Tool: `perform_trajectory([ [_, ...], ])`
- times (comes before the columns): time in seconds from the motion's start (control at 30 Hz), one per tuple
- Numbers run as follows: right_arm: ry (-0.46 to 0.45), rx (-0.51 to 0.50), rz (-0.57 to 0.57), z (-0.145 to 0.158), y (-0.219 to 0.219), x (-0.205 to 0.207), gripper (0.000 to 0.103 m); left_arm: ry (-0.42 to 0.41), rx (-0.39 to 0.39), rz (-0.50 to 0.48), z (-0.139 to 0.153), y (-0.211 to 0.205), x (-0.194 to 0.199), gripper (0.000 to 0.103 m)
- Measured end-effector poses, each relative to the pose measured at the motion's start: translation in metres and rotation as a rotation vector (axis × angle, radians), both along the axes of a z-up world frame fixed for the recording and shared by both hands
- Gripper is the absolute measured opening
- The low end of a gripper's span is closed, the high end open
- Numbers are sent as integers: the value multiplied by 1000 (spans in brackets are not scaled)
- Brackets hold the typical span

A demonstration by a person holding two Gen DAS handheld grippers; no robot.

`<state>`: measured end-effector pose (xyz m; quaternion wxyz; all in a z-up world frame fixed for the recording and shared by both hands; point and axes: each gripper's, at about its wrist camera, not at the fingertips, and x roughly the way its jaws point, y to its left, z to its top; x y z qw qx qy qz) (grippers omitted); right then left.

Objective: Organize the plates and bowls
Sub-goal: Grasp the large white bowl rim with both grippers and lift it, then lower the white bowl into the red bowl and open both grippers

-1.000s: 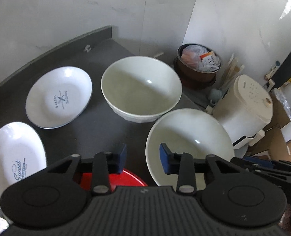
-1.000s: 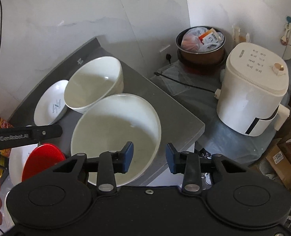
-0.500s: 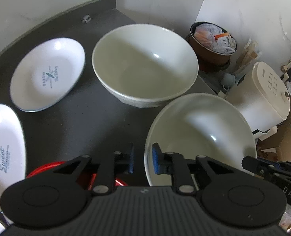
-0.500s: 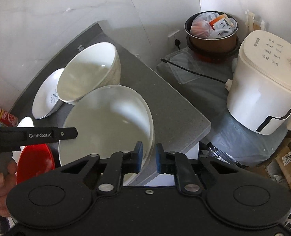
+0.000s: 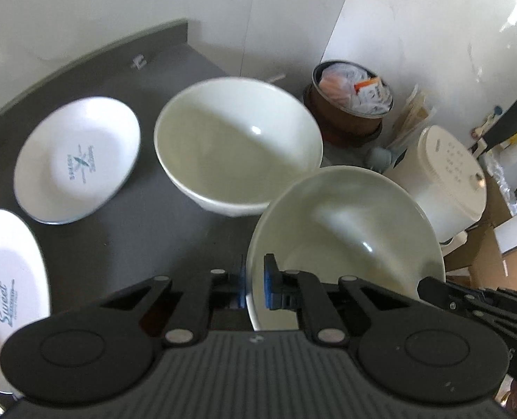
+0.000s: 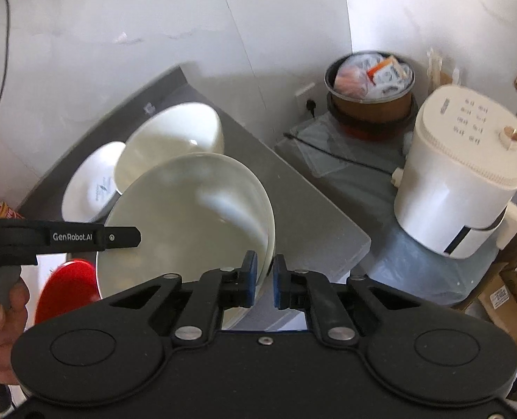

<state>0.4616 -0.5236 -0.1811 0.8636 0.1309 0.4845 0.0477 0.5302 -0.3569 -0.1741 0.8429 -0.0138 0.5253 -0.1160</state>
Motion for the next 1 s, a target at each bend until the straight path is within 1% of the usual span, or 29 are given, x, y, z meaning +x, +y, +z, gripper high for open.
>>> perform_trajectory([
  [0.17,-51,-11,-1,20,13,-6,9,-45,-8,-1,23,14,-9,9],
  [0.43,-128,-18,30,48,40,-15,9,-111,-25,43,54,50,-28,9],
  [0.7,-158,-21,64,64,72,-25,9,-126,-53,115,64,87,-50,9],
  [1.0,-146,-41,120,65,109,-37,9,-118,-50,164,63,121,-73,9],
])
